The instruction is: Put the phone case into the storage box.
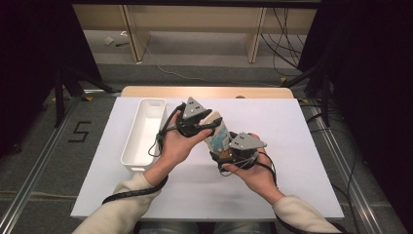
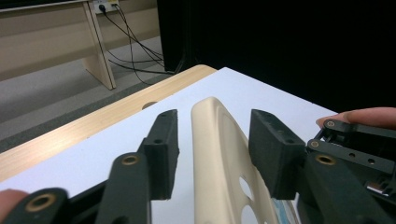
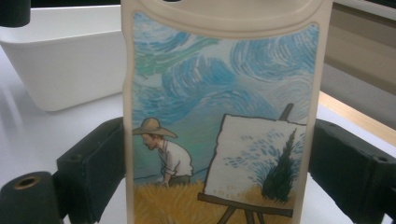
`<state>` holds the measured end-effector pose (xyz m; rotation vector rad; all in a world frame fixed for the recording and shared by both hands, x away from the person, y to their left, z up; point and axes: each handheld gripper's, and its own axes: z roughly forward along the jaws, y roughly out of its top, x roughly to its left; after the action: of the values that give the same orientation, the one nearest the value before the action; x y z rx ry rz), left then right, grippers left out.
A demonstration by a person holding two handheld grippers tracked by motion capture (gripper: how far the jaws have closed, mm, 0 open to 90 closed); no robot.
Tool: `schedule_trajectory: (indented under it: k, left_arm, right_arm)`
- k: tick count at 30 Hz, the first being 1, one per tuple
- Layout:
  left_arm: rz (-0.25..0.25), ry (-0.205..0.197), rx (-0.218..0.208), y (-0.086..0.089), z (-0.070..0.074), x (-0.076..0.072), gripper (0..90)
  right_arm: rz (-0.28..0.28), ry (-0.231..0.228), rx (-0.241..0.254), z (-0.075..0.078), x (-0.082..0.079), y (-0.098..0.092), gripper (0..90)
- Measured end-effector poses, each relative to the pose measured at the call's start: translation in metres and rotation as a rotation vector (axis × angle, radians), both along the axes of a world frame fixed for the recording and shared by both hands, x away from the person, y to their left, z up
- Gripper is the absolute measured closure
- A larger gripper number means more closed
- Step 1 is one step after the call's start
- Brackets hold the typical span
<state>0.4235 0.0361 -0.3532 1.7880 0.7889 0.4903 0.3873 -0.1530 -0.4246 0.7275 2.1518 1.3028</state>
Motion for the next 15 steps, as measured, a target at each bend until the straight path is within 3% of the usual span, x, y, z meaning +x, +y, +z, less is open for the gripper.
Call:
schedule_trajectory:
  k: [7, 13, 15]
  left_arm:
    - [-0.007, 0.022, -0.018, 0.000, -0.001, -0.001, 64.2]
    - [-0.076, 0.047, -0.069, -0.002, 0.002, -0.007, 78.3]
    - [-0.090, 0.024, -0.048, -0.005, 0.005, -0.011, 79.2]
  right_arm:
    - [0.003, 0.005, -0.013, -0.001, -0.001, 0.001, 11.0]
    - [0.005, 0.009, -0.031, -0.004, 0.000, 0.003, 10.4]
    - [0.009, 0.006, -0.028, -0.005, 0.000, 0.004, 9.9]
